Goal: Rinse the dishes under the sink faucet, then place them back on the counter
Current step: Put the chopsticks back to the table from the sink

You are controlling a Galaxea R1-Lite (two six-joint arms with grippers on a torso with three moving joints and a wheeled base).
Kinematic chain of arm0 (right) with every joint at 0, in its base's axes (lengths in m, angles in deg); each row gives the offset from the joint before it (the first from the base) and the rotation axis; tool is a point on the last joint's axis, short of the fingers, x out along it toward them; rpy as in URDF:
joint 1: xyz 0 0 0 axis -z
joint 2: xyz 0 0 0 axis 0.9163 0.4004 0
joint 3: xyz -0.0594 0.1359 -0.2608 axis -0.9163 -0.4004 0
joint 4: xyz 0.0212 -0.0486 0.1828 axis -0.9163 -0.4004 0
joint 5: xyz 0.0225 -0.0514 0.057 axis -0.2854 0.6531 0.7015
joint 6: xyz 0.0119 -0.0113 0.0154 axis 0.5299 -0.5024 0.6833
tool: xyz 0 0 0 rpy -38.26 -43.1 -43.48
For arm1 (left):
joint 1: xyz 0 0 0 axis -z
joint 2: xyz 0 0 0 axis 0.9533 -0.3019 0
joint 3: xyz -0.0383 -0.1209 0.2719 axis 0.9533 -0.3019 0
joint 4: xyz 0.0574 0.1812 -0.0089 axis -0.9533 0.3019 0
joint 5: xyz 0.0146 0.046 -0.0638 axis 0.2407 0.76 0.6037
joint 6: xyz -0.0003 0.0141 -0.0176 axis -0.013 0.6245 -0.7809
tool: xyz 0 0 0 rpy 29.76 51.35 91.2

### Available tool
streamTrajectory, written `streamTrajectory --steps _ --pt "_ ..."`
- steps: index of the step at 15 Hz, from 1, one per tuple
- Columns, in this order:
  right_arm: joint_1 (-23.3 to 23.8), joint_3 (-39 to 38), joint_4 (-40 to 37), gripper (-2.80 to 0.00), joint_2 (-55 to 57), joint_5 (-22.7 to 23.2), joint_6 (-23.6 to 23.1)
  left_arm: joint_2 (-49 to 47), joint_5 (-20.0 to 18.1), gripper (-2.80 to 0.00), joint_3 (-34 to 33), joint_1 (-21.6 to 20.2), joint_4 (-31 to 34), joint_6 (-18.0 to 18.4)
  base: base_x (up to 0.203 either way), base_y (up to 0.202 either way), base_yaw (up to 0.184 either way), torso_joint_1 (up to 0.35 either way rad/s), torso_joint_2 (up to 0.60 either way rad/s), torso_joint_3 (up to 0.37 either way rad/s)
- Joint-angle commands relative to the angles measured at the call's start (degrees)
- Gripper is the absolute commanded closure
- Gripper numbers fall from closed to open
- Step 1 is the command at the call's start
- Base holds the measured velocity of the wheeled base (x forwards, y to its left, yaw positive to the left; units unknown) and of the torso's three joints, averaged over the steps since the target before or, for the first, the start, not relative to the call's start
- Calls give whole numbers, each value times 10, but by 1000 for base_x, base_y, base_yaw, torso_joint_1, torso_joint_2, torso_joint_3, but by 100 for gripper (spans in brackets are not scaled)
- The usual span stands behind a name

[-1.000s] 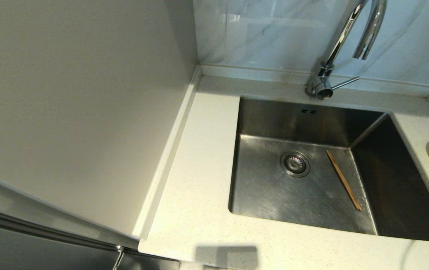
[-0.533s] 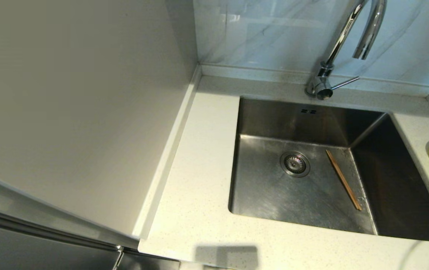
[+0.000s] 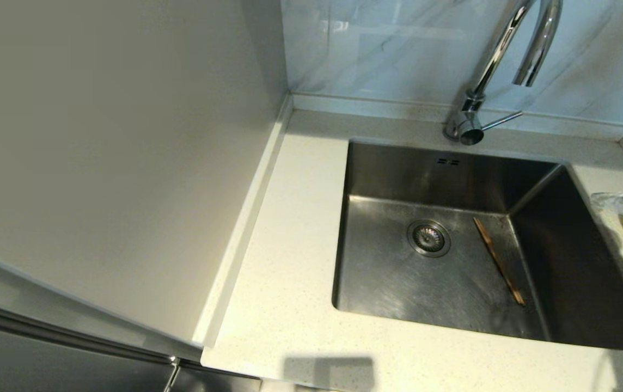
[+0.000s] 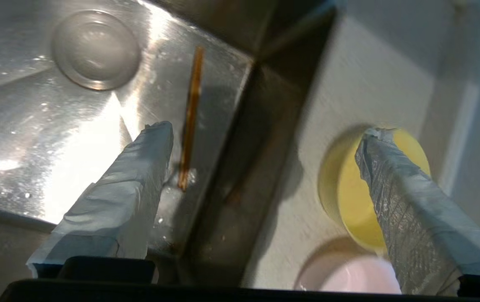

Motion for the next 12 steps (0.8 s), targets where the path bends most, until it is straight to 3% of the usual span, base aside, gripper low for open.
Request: streamTrajectory --steps 1,6,8,9,12 --pt "-42 57 -43 -280 56 -9 -6 2 0 0 0 0 0 0 0 0 0 0 0 0" --pt "-71 85 -67 -280 143 -14 -42 2 0 0 0 0 0 0 0 0 0 0 0 0" --pt "-77 112 -67 -280 173 -38 -44 2 0 0 0 0 0 0 0 0 0 0 0 0" --pt "-82 125 -67 0 187 -47 -40 2 0 0 0 0 0 0 0 0 0 0 0 0" --pt "-86 140 -66 0 230 -50 -39 2 0 0 0 0 0 0 0 0 0 0 0 0"
